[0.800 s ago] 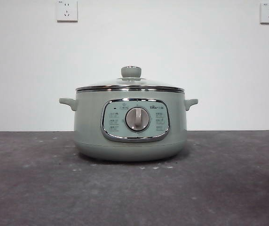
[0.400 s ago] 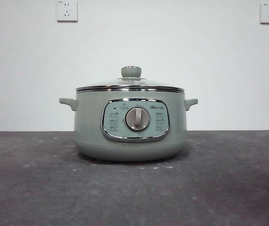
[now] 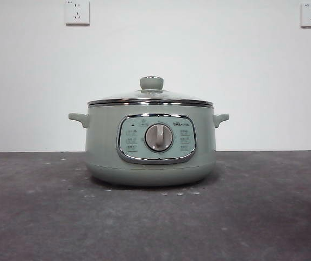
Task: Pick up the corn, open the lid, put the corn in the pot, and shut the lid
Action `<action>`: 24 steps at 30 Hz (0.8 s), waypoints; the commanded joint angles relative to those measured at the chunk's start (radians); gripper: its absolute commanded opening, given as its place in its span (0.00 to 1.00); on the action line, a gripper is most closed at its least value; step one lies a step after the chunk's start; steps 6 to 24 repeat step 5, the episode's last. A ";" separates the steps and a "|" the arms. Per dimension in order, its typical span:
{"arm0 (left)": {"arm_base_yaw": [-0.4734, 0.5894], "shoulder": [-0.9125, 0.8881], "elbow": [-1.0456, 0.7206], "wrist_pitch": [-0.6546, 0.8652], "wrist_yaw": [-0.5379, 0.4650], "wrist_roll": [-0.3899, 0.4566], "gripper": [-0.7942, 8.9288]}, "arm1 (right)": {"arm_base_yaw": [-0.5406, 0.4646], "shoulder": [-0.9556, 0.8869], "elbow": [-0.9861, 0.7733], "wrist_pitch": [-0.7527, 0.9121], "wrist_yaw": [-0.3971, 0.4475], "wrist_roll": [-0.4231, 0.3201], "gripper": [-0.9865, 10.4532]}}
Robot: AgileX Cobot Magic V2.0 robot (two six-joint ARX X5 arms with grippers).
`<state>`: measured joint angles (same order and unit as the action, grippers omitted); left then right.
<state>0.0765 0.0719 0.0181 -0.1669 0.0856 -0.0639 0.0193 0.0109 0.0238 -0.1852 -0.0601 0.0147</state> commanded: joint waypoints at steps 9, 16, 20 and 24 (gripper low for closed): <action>0.003 0.000 -0.010 0.004 0.000 -0.004 0.08 | 0.000 -0.002 -0.010 0.006 0.000 0.011 0.09; 0.003 0.000 -0.010 0.004 0.000 -0.004 0.08 | 0.000 -0.002 -0.010 0.006 0.000 0.011 0.09; 0.003 0.000 -0.010 0.004 0.000 -0.004 0.08 | 0.000 -0.002 -0.010 0.006 0.000 0.011 0.09; 0.003 0.000 -0.010 0.004 0.000 -0.004 0.08 | 0.000 -0.002 -0.010 0.006 0.000 0.011 0.09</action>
